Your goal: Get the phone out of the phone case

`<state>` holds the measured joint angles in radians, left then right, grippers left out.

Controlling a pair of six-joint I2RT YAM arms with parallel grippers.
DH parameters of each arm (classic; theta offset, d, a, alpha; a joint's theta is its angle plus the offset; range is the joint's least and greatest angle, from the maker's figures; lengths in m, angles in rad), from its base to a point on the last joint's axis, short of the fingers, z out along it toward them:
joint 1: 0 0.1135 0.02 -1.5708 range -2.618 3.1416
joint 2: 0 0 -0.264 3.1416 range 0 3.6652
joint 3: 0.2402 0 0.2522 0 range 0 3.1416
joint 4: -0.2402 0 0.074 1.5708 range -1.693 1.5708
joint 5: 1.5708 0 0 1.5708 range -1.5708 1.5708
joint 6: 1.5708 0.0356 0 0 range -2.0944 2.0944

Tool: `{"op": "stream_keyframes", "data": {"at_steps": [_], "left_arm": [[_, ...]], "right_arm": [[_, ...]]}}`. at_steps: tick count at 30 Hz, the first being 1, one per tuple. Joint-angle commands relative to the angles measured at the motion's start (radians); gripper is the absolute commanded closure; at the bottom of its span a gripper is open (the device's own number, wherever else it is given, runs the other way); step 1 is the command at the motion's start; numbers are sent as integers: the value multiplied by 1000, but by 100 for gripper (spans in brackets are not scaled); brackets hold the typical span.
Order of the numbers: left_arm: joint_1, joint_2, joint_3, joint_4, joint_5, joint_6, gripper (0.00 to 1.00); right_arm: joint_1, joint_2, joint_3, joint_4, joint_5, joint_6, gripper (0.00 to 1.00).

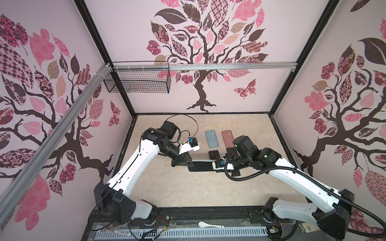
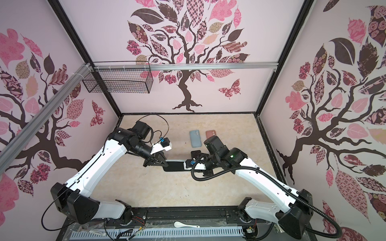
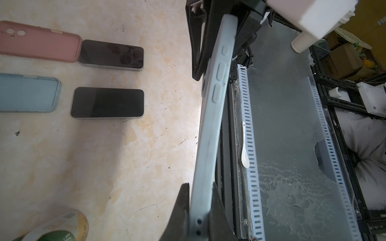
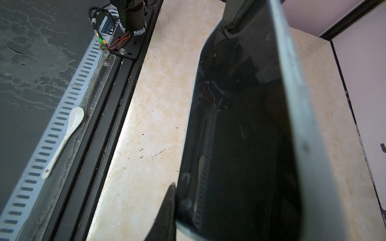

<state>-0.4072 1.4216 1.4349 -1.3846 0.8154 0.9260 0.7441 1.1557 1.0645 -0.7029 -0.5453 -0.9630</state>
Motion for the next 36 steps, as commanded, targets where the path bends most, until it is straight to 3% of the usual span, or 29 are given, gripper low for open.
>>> {"op": "stream_keyframes", "data": {"at_steps": [1, 12, 24, 27, 36], "left_arm": [[34, 89, 58, 116, -27, -143, 100], [42, 181, 123, 80, -32, -120, 100], [43, 264, 201, -11, 37, -63, 100], [44, 266, 200, -25, 53, -45, 100], [51, 187, 136, 17, 100, -24, 100]], "right_arm": [[117, -61, 27, 144, -183, -97, 89], [164, -75, 20, 184, -153, -97, 90], [188, -77, 18, 251, -133, -103, 94], [188, -86, -1, 299, -129, -85, 100], [161, -156, -88, 415, -53, 32, 100]]}}
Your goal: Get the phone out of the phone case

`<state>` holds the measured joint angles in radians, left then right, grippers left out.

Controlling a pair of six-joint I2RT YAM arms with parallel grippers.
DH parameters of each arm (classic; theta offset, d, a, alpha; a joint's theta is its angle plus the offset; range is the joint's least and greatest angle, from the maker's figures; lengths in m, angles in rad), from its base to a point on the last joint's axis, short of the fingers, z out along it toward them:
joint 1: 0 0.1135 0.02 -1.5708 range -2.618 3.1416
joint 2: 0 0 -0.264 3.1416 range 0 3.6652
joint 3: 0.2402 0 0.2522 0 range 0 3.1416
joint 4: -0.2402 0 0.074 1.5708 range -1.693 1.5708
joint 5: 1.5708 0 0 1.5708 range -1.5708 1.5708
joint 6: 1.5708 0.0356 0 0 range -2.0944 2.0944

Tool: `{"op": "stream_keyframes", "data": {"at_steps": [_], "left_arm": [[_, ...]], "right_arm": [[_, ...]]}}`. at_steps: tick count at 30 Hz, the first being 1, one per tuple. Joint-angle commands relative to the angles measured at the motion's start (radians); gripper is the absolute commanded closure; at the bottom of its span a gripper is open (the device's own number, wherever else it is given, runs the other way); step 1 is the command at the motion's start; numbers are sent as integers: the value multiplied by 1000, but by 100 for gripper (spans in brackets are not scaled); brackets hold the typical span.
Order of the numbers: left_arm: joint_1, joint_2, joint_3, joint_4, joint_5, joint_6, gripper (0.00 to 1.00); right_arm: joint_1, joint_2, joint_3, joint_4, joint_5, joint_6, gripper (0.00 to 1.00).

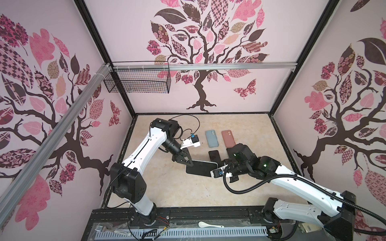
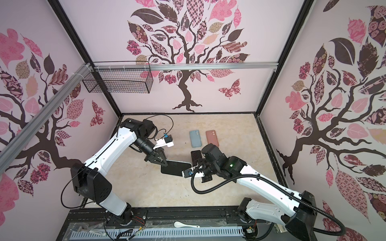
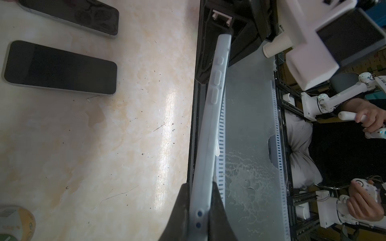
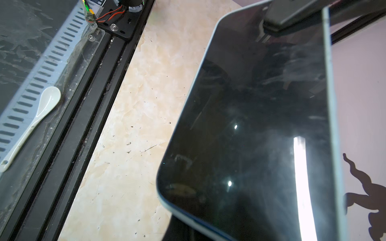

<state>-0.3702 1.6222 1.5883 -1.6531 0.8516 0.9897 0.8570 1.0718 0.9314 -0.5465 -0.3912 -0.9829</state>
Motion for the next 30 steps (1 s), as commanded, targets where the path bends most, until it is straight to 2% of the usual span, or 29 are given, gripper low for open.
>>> {"op": "stream_keyframes", "data": {"at_steps": [1, 4, 6, 11, 14, 20, 23, 30], "left_arm": [[22, -30, -20, 293, 83, -87, 100], [61, -98, -46, 336, 149, -96, 100], [75, -153, -69, 379, 165, -117, 100], [77, -276, -130, 475, 210, -167, 100], [77, -332, -165, 495, 222, -174, 100], [76, -347, -177, 454, 235, -145, 100], [76, -337, -169, 450, 240, -141, 100], [76, -315, -144, 428, 227, -132, 100]], "right_arm": [[34, -87, 29, 267, -211, 65, 100], [-26, -137, -22, 284, -239, 95, 93], [-58, -157, -31, 266, -271, 105, 84], [-61, -140, 1, 190, -291, 82, 54], [-74, -126, 20, 174, -288, 89, 46], [-92, -120, 34, 210, -350, 115, 44], [-93, -95, 64, 169, -396, 86, 49], [-92, -70, 103, 90, -378, 16, 60]]}}
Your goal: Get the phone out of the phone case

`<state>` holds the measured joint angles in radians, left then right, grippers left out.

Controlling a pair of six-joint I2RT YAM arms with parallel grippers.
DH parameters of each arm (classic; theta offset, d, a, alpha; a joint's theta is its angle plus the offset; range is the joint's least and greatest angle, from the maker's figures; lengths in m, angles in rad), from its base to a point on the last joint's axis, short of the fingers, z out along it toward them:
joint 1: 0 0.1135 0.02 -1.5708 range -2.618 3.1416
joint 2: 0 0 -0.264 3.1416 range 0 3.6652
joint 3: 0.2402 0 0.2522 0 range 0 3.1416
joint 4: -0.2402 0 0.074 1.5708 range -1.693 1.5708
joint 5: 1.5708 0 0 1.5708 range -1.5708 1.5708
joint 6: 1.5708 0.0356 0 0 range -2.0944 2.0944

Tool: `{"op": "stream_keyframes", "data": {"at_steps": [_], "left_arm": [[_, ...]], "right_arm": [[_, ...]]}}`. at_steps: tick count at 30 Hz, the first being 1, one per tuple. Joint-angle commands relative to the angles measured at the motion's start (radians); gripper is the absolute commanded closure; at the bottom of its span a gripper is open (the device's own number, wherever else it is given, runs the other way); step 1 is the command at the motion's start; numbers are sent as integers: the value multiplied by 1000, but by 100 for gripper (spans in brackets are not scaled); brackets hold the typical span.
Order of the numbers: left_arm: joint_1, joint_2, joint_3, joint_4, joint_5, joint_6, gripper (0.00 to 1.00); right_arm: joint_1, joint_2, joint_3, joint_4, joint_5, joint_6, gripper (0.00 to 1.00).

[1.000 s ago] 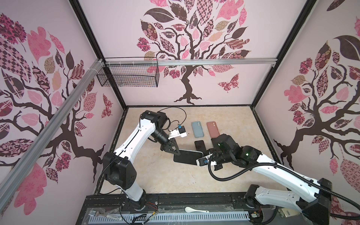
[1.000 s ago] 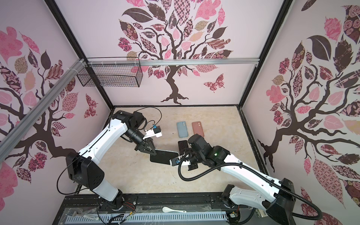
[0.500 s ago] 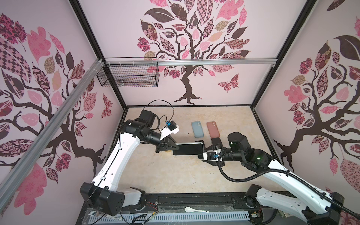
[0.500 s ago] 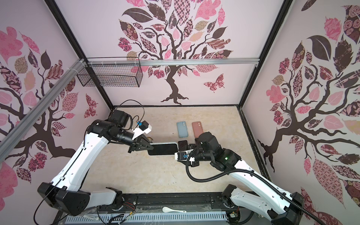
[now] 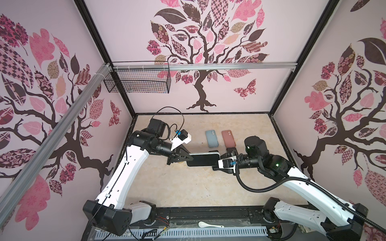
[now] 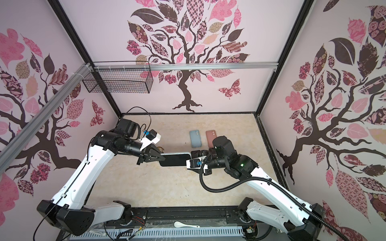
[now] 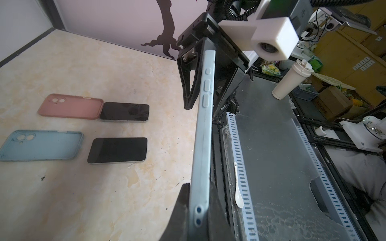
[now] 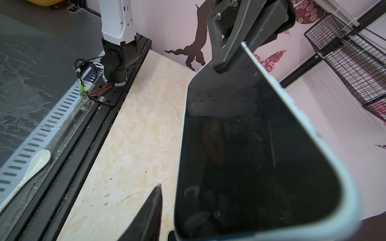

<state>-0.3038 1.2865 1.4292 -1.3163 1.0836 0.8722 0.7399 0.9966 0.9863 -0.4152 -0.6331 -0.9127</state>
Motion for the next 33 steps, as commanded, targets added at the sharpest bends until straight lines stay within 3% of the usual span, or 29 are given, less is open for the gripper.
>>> {"op": "stream_keyframes", "data": {"at_steps": [1, 7, 13, 22, 33], "left_arm": [[9, 21, 17, 89, -9, -16, 100], [9, 23, 22, 89, -32, -20, 100], [9, 35, 36, 85, -41, -24, 100], [5, 70, 66, 60, -59, -27, 100], [-52, 130, 93, -4, -96, 5, 100]], "right_arm": [[25, 8, 54, -50, -139, -59, 61], [25, 22, 83, -106, -142, -82, 72], [25, 35, 107, -144, -146, -97, 73], [42, 39, 124, -147, -148, -100, 84], [60, 45, 123, -130, -148, -99, 100]]}}
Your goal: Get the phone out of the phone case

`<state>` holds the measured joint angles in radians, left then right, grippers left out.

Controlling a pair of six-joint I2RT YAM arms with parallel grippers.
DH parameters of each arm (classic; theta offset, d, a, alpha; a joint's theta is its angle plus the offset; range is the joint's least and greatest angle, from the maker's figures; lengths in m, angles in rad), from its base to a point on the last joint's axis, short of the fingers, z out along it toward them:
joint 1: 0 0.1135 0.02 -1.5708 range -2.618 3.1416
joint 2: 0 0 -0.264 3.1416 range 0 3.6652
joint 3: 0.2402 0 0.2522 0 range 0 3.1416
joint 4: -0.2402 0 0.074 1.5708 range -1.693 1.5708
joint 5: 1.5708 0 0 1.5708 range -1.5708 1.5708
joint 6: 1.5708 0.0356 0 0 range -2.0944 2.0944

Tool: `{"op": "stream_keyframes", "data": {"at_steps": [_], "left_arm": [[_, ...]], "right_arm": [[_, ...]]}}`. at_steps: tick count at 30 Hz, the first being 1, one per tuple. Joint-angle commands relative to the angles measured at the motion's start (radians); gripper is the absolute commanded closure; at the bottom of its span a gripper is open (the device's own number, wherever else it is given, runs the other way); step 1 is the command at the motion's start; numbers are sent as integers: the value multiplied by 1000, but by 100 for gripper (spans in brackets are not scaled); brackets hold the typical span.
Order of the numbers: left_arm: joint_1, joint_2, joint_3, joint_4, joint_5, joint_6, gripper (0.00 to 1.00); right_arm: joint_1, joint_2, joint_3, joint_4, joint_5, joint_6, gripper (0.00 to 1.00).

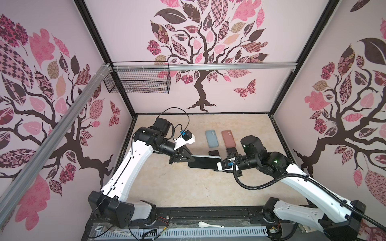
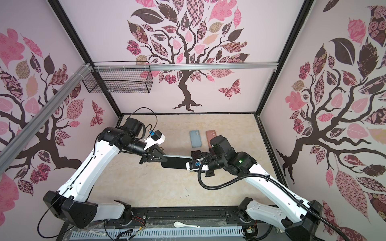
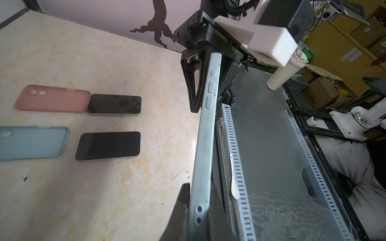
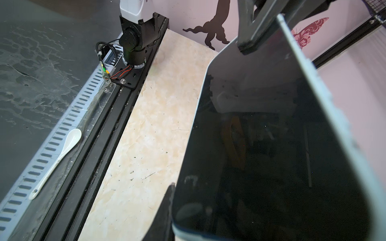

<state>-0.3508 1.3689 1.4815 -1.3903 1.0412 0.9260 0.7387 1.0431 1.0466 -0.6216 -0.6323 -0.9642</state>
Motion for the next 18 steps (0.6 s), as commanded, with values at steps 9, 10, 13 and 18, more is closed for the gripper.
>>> {"op": "stream_keyframes", "data": {"at_steps": [9, 10, 13, 18], "left_arm": [[-36, 114, 82, -27, -36, 10, 100], [-39, 119, 86, -35, -36, 15, 100], [-48, 137, 97, -61, -31, 31, 100], [-60, 166, 118, -125, -4, 84, 100]], "right_arm": [[63, -18, 43, 132, -120, -43, 100], [62, -20, 42, 140, -116, -45, 100], [64, -25, 34, 167, -102, -47, 100], [63, -38, 19, 230, -71, -10, 100]]}}
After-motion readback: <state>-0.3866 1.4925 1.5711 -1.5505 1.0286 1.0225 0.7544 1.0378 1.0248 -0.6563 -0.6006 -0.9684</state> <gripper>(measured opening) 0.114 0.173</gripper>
